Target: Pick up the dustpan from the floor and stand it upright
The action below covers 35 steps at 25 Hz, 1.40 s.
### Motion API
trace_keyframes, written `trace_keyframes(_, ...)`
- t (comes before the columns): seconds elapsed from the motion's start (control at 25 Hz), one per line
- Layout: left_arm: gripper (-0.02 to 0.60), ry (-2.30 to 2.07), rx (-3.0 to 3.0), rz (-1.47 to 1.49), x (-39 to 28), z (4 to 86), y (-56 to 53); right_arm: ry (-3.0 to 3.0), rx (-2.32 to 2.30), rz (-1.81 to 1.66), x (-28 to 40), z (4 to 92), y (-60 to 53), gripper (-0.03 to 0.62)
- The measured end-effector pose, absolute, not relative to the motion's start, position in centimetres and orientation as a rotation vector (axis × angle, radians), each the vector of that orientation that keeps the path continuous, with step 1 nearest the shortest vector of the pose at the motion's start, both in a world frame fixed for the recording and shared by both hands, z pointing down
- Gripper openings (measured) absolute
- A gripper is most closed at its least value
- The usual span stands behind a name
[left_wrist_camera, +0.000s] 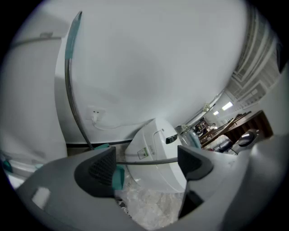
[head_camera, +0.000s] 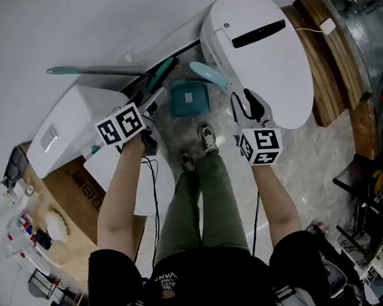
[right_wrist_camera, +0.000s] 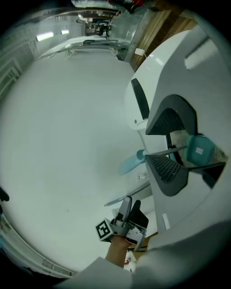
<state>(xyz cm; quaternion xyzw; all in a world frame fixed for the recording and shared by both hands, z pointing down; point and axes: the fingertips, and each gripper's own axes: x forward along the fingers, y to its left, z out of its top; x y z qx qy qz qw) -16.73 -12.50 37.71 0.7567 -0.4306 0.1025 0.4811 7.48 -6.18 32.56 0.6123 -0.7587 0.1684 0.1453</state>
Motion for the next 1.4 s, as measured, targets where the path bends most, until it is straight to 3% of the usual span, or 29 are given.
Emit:
trace_keyframes(0.2,0.476,-1.076,1.961,0.235,-16.2,31.9,-10.3,-2.23,1.781,0.437,6.7,26.9,-3.3,0.135)
trace_keyframes(0.32,0.455,-1.073,2.001,0.209,-15.6,28.9,-8.3,-2.256,1.783,0.417,6.2,24.1,-1.6,0.075)
trace_keyframes(0.56,0.215,-1.141,2.091,0.197,-14.9,24.1,-3.2,-2.328,1.812,0.437,6.2,19.0,3.1,0.008)
trace_keyframes(0.68,0.136,-1.195,2.12,0.195,-14.8,22.1,-0.8,-2.369,1.797,0.421,6.7,16.8,5.8,0.003)
trace_keyframes(0.96,0.054,-1.288,2.227,0.183,-13.3,16.8,5.7,-2.457,1.759,0.329,8.6,11.9,11.5,0.002)
trace_keyframes(1.4,0.052,-1.344,2.339,0.133,-10.1,10.5,16.9,-2.559,1.673,0.311,9.0,7.9,21.4,0.002)
